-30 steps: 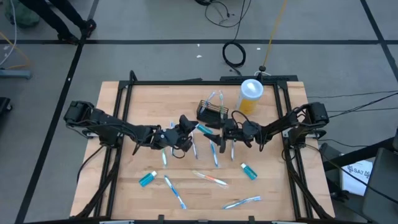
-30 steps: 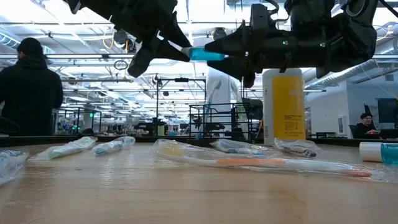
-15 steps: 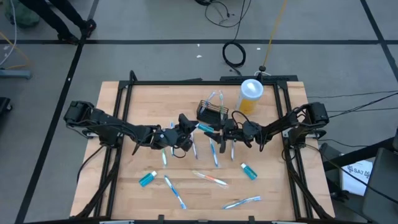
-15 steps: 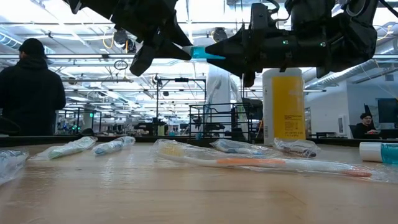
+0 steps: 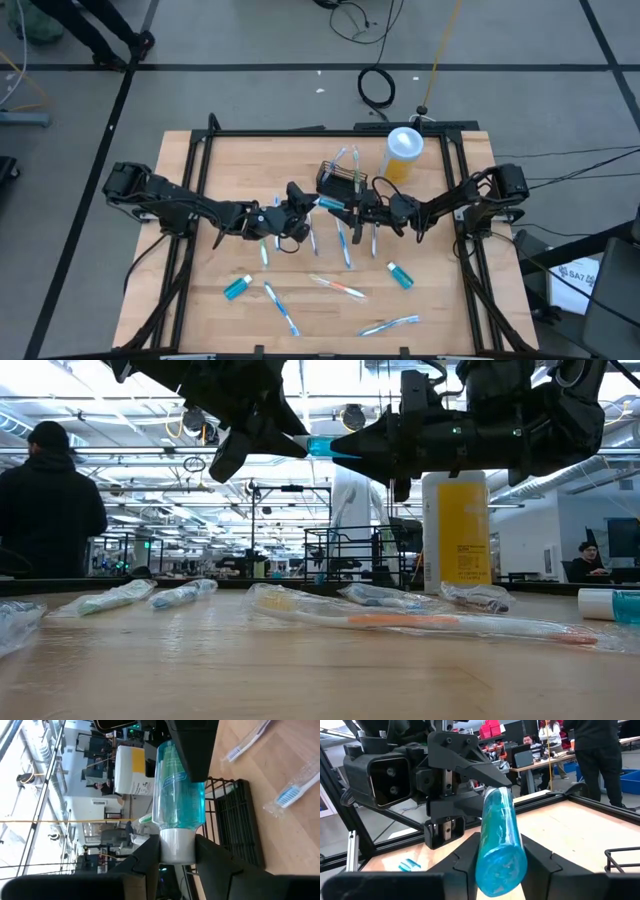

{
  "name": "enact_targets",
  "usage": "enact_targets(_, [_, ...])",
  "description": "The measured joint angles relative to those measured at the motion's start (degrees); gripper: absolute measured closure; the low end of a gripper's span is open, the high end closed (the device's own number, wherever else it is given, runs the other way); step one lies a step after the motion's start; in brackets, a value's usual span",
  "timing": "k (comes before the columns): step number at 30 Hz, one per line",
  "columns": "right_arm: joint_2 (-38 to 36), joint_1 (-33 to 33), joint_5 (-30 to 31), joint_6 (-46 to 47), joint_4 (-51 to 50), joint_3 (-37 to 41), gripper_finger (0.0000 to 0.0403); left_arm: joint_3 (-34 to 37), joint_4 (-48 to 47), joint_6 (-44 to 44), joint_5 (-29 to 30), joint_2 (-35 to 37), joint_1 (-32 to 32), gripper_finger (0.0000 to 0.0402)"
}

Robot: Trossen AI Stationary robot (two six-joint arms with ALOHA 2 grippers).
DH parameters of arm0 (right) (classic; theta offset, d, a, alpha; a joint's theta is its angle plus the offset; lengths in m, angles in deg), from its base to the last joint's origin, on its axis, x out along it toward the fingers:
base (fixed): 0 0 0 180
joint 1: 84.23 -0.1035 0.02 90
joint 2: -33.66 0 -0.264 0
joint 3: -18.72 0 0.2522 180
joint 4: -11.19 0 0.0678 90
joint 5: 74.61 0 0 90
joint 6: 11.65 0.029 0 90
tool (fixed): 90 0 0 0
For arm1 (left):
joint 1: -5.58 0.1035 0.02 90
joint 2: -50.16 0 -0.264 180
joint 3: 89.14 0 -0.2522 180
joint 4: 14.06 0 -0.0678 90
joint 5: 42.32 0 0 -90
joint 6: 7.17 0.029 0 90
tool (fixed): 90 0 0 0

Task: Pick & Place toothbrushing station
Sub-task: Put the blue mouthwash bottle into the black organizer

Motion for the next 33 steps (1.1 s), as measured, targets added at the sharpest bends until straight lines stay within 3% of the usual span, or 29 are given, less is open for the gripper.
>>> enact_targets(20, [0.0,0.0,0.1,-0.4,-0.1,0.0,0.0307,0.0,-1.6,-9.1,-0.3,0.0,0.0,0.0283])
enact_targets(33, [0.0,0.1,0.2,-3.1,-0.4,0.0,0.0307,0.0,-1.0,-9.0,-2.4,0.0,-1.1,0.0184])
